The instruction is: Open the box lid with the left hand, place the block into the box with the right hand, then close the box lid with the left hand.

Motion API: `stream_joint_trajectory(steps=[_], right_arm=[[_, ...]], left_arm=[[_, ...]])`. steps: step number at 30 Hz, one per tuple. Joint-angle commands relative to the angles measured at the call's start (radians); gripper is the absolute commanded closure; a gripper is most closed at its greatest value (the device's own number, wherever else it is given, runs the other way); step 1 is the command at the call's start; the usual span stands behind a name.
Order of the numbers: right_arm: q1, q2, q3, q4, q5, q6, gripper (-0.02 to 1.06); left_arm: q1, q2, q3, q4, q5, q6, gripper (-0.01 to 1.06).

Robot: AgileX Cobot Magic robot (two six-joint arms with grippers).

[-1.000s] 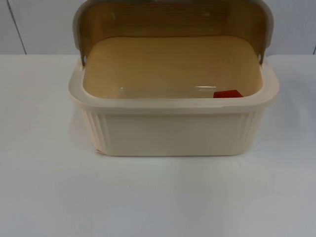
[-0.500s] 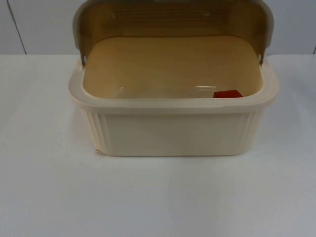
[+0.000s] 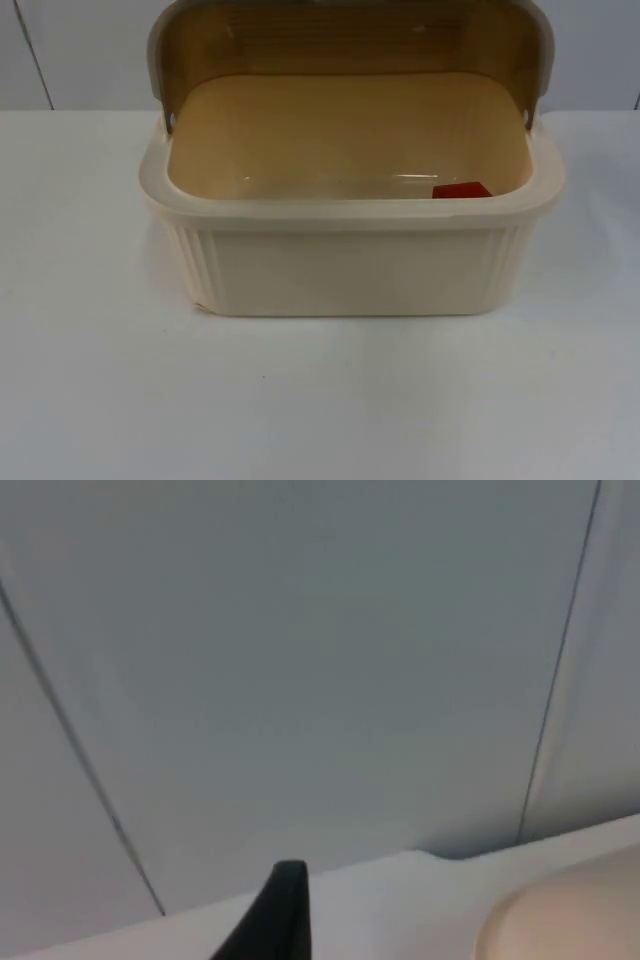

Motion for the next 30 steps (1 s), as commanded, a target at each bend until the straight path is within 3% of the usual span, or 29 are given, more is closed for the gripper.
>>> stream_joint_trajectory(steps=[1, 6, 13, 22, 30], right_arm=[[-0.004, -0.005, -0.007, -0.004, -0.008, 0.002, -0.01], [-0.004, -0.005, -0.007, -0.004, -0.008, 0.002, -0.01], [-0.004, -0.005, -0.007, -0.004, -0.001, 0.002, -0.01], [-0.004, -0.005, -0.007, -0.004, -0.001, 0.002, -0.01], [-0.004, -0.005, -0.007, -0.004, -0.003, -0.007, -0.01]], left_arm=[[-0.022, 0.054, -0.082, -0.026, 0.023, 0.04, 0.03], [-0.097, 0.203, -0.283, -0.012, 0.062, 0.163, 0.03], [-0.194, 0.334, -0.394, 0.013, 0.054, 0.391, 0.03], [-0.298, 0.438, -0.402, 0.242, -0.019, 0.467, 0.03], [-0.369, 0.503, -0.402, 0.253, 0.001, 0.619, 0.07]])
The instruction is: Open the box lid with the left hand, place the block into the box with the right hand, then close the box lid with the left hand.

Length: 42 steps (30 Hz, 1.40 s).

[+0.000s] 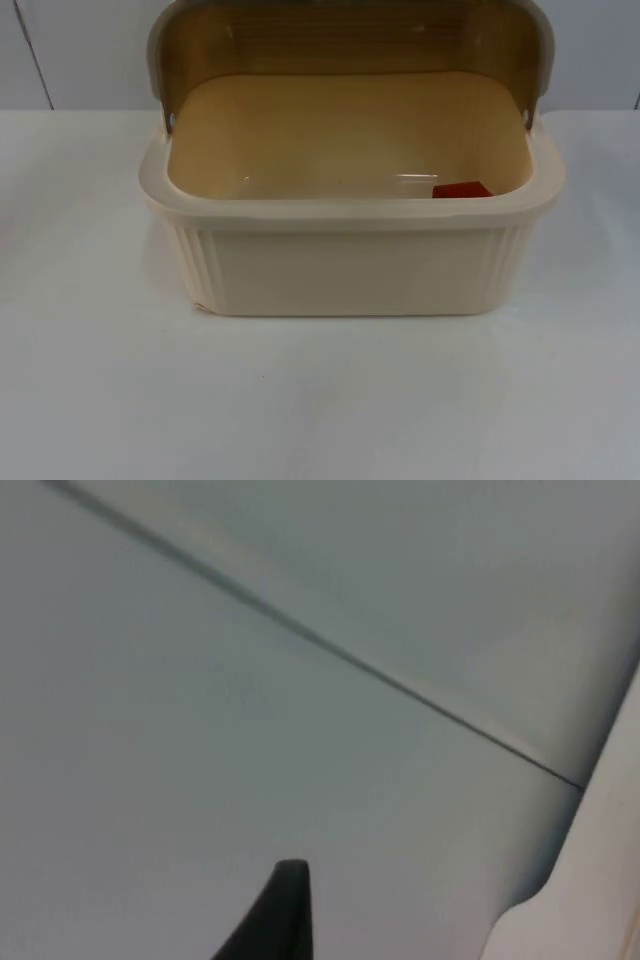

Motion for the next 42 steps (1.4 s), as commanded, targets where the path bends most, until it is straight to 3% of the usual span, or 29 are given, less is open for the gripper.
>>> stream_joint_trajectory(steps=[1, 2, 5, 8, 9, 15, 16, 20, 35, 42], right_arm=[[-0.004, -0.005, -0.007, -0.004, -0.003, -0.007, -0.01], [-0.004, -0.005, -0.007, -0.004, -0.003, -0.007, -0.01], [-0.004, -0.005, -0.007, -0.004, -0.003, -0.007, -0.01], [-0.004, -0.005, -0.007, -0.013, -0.003, -0.007, -0.01], [-0.004, -0.005, -0.007, -0.013, -0.003, -0.007, -0.01], [-0.004, -0.005, -0.007, -0.024, -0.003, -0.007, -0.01], [-0.004, -0.005, -0.007, -0.024, -0.003, -0.007, -0.01], [-0.004, -0.005, -0.007, -0.024, -0.003, -0.007, -0.01], [-0.004, -0.005, -0.007, -0.024, -0.001, -0.002, -0.01], [-0.004, -0.005, -0.007, -0.024, -0.001, -0.002, -0.01]], left_arm=[[-0.027, 0.017, -0.008, -0.035, 0.02, 0.036, 0.1], [-0.027, 0.017, -0.008, -0.035, 0.02, 0.036, 0.1], [-0.029, 0.04, -0.011, -0.127, 0.066, 0.073, 0.24], [-0.029, 0.059, -0.012, -0.145, 0.095, 0.067, 0.48], [-0.029, 0.059, -0.012, -0.145, 0.095, 0.067, 0.48], [-0.029, 0.064, -0.012, -0.189, 0.112, 0.046, 0.81], [-0.029, 0.064, -0.012, -0.189, 0.112, 0.046, 0.81], [-0.029, 0.066, -0.012, -0.208, 0.15, 0.046, 1.05], [-0.029, 0.073, -0.012, -0.272, 0.24, -0.004, 1.05], [-0.029, 0.101, -0.012, -0.31, 0.268, 0.053, 1.05]])
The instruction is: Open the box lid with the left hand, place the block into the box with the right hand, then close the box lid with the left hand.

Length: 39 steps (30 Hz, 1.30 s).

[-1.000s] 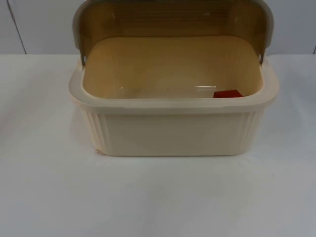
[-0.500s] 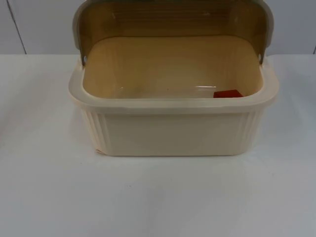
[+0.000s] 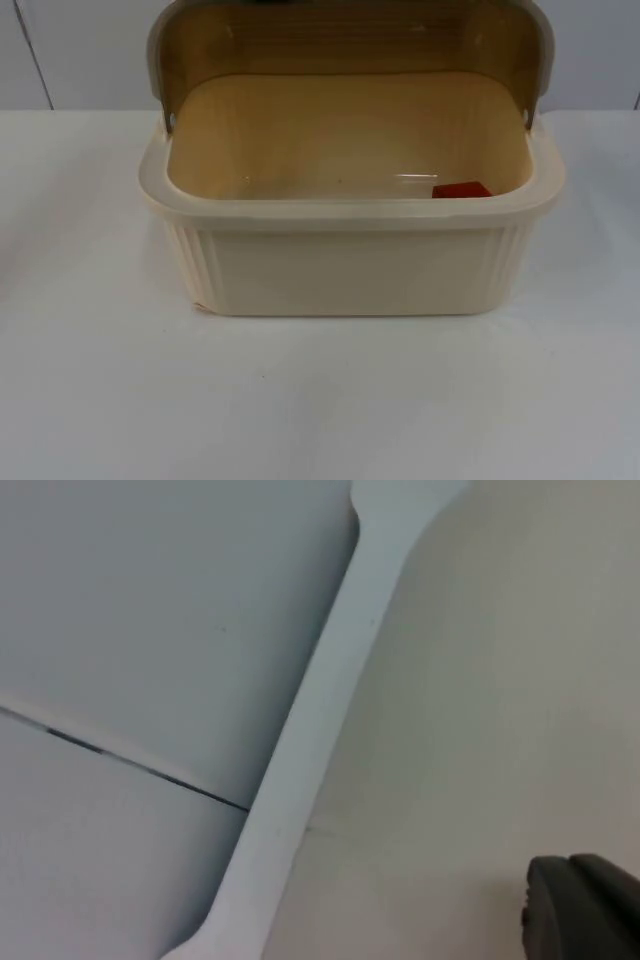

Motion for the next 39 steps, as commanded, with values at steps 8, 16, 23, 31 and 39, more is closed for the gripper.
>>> stream_joint_trajectory(steps=[8, 16, 23, 31, 39], right_arm=[[-0.004, -0.005, -0.007, -0.005, -0.001, 0.0, -0.01], [-0.004, -0.005, -0.007, -0.01, -0.001, -0.001, -0.01], [-0.004, -0.005, -0.007, -0.008, -0.001, -0.001, -0.01], [-0.001, -0.005, -0.007, -0.008, -0.001, -0.001, -0.01], [-0.002, -0.005, -0.007, -0.008, -0.001, 0.001, -0.01]], left_arm=[[-0.004, 0.0, -0.006, -0.073, 0.043, 0.08, 1.05], [-0.019, 0.0, -0.006, -0.118, 0.056, 0.124, 1.05], [-0.033, 0.0, -0.006, -0.098, -0.016, 0.13, 1.05], [-0.033, 0.0, -0.006, -0.066, 0.009, 0.131, 1.05], [-0.033, 0.0, 0.076, -0.046, -0.042, 0.131, 1.05]])
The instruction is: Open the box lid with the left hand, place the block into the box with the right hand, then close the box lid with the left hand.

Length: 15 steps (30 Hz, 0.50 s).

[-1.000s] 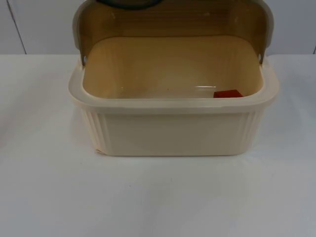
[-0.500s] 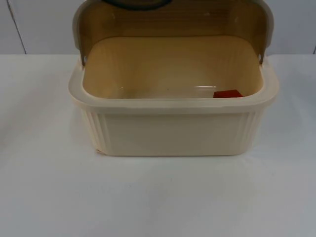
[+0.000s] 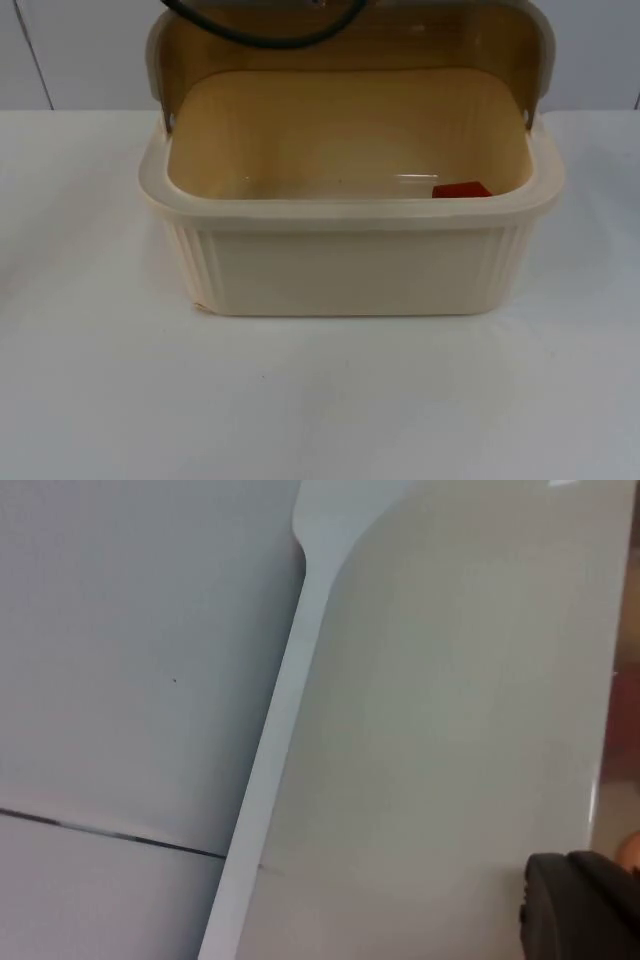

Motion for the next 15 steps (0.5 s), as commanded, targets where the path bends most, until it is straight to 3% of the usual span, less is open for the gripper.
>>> stream_joint_trajectory(steps=[1, 15], right_arm=[[-0.002, -0.005, -0.007, -0.006, -0.001, 0.001, -0.01], [-0.002, -0.005, -0.007, -0.004, -0.001, 0.001, -0.01]], left_arm=[[-0.004, -0.002, 0.021, 0.009, 0.006, -0.002, 1.05], [-0.004, -0.013, 0.023, 0.011, 0.061, -0.013, 1.05]])
